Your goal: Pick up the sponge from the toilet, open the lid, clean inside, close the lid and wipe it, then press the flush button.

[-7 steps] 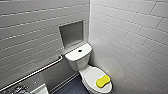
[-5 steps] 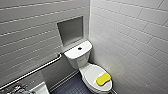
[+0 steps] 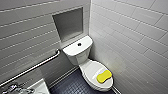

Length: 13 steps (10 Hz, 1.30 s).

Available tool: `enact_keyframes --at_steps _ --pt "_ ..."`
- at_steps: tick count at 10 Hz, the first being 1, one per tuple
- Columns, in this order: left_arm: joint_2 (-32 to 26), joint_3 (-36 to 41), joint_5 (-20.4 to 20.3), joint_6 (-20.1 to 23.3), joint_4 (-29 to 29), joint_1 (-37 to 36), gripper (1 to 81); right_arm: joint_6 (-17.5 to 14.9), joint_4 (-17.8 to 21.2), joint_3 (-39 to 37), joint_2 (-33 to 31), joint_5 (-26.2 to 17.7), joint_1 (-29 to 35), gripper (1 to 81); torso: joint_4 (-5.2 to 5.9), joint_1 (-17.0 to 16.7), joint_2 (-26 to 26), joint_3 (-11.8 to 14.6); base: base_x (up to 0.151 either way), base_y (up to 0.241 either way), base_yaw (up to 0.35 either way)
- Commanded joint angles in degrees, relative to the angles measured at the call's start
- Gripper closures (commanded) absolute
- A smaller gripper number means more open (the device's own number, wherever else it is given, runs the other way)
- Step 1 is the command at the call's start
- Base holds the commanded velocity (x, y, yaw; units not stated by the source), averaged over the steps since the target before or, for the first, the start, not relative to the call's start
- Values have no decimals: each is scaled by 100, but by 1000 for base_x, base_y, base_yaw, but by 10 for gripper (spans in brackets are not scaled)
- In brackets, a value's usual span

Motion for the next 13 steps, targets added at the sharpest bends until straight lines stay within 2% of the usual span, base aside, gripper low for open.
enact_keyframes --at_steps 1,4,5,7,8,11,13 --pt "-58 57 483 44 48 151 10 329 -31 2 -226 -326 704 10 0 358 -555 7 0 0 0" --pt "-23 66 483 44 39 151 10 443 31 -201 -146 -432 960 10 0 745 -1176 -63 0 0 0" --pt "-14 66 483 44 39 151 10 635 57 -289 -129 -432 995 10 0 883 -1392 -65 0 0 0" --pt "3 22 474 44 -13 151 10 1365 101 -464 -59 -301 1030 10 0 1160 -1839 -65 0 0 0" --pt "30 -30 475 44 -22 151 10 1551 110 -465 -6 -239 1092 10 0 1296 -2053 -65 0 0 0" --pt "39 -48 448 -8 -40 151 10 1604 66 -482 47 -116 1189 10 0 1709 -2717 -65 0 0 0" --pt "65 -40 448 -26 -49 151 10 1604 66 -622 90 209 1189 10 0 1970 -3135 -634 0 0 0"
